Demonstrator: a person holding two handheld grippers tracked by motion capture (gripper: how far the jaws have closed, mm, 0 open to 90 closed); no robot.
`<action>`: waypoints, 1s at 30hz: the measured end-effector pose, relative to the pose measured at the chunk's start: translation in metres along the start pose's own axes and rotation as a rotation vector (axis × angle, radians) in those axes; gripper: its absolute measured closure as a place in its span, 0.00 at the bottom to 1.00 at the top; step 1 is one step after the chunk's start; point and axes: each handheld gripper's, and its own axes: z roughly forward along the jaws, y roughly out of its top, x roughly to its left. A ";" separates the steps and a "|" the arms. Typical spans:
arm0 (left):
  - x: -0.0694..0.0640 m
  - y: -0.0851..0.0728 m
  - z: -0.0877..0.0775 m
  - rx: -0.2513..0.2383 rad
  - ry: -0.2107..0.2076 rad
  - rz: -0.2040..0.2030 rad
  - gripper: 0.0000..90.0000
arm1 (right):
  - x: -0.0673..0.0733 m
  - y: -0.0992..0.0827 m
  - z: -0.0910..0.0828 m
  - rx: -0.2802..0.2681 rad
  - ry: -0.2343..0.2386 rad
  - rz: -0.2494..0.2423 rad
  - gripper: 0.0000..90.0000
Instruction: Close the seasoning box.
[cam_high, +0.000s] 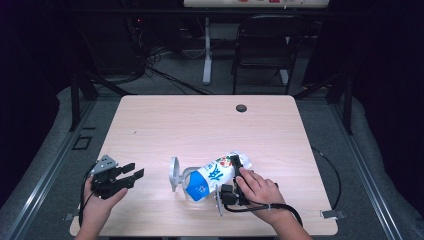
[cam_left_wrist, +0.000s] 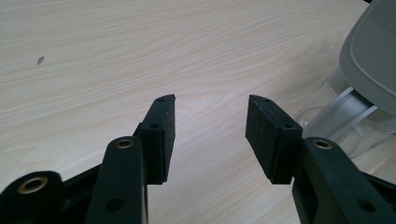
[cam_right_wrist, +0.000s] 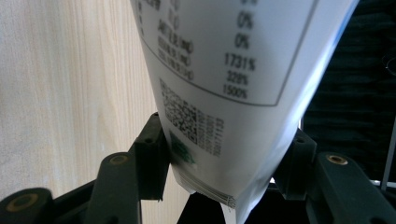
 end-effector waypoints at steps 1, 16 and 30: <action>0.000 0.000 0.000 0.000 0.000 -0.002 0.59 | 0.000 0.000 0.000 0.000 0.000 -0.001 0.52; 0.000 0.000 0.000 0.003 0.004 -0.003 0.59 | -0.003 0.000 -0.001 0.010 0.004 -0.030 0.52; 0.001 0.000 -0.001 0.001 0.003 -0.005 0.59 | -0.004 0.001 0.001 0.001 0.010 -0.051 0.52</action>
